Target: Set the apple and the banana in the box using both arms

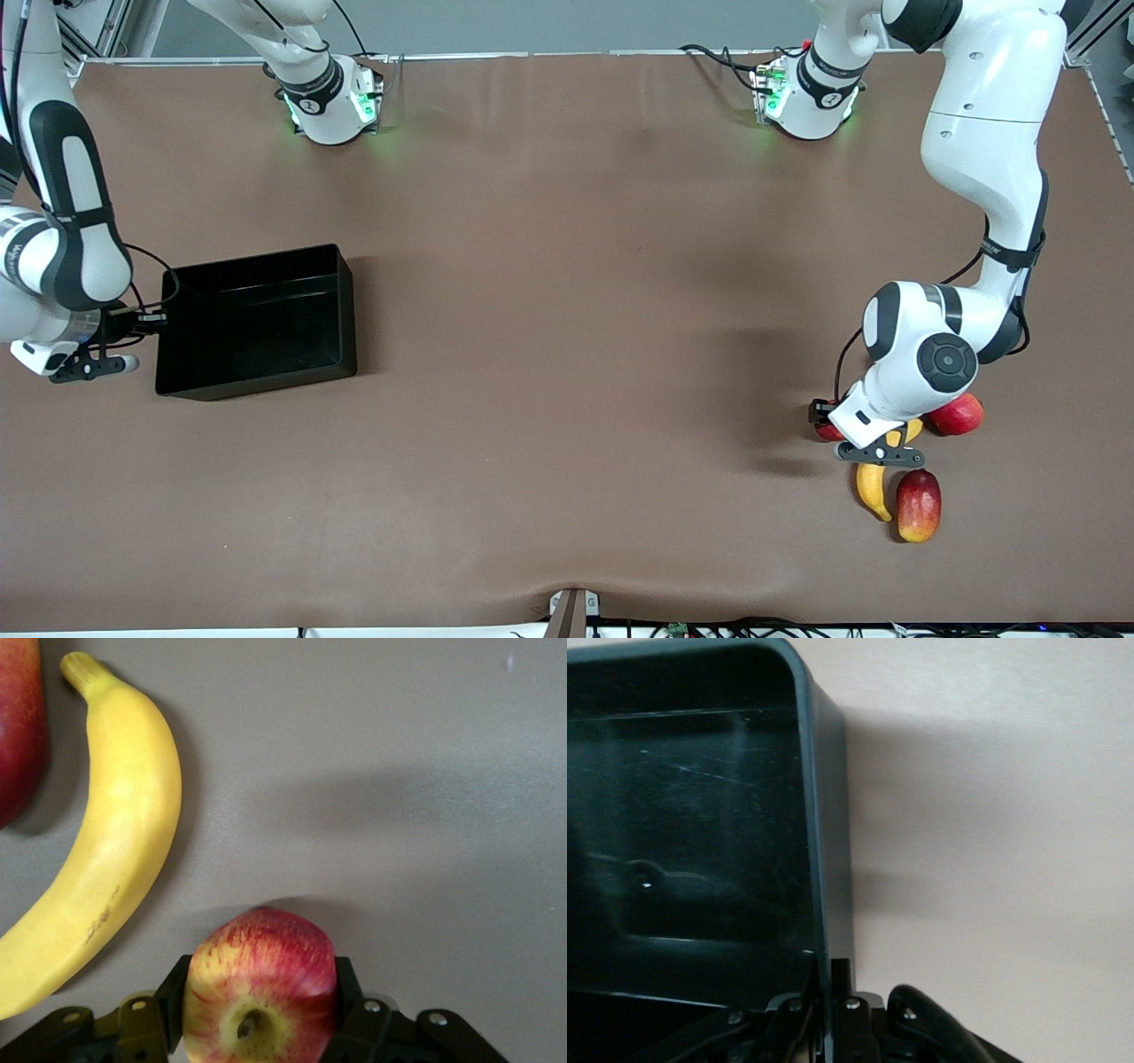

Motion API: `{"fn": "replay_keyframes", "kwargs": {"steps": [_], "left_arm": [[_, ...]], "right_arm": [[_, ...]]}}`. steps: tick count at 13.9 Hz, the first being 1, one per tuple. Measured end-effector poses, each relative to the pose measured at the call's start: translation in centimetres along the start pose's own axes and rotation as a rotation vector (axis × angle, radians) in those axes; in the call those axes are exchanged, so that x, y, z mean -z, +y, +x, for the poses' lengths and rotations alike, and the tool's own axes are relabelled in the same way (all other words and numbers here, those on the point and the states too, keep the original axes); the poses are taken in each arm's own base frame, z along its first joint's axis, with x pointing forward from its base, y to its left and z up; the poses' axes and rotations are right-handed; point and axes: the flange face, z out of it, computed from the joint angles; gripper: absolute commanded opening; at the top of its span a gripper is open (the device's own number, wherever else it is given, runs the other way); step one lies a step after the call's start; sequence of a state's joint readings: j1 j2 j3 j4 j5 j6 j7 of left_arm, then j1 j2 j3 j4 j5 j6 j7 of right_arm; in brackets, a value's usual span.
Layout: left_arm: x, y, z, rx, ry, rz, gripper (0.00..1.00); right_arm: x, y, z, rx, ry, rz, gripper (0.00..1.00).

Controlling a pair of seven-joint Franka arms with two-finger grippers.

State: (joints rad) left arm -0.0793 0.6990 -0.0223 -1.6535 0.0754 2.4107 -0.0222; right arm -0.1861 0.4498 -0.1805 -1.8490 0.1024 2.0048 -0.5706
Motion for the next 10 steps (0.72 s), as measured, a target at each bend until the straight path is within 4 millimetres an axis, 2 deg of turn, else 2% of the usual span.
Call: {"fn": "replay_keyframes", "kwargs": {"steps": [2,4,5,7,10], "left_arm": [[1.3,-0.1,0.3,0.004,0.016,0.001,0.0],[4.6,-0.2,0.5,0.006,0.014,0.004,0.0],[6.9,-0.3,0.4,0.007,0.007,0.007,0.0],[12.0,-0.4,0.0,0.007,0.0,0.012,0.0],[18.7,0.8,-1.2,-0.004,-0.018,0.012,0.0]], "right_arm": [[2.8,-1.4,0.8,-0.004,-0.017,0.063,0.0],[5.3,-4.1,2.0,-0.043,-0.04,0.119,0.0],[6.1,-6.5,2.9,-0.077,-0.053,0.129,0.0],[7.2,-12.7,5.2,-0.131,-0.059,0.136,0.0],[7.8,-21.7,7.5,-0.17,-0.062,0.135,0.0]]}}
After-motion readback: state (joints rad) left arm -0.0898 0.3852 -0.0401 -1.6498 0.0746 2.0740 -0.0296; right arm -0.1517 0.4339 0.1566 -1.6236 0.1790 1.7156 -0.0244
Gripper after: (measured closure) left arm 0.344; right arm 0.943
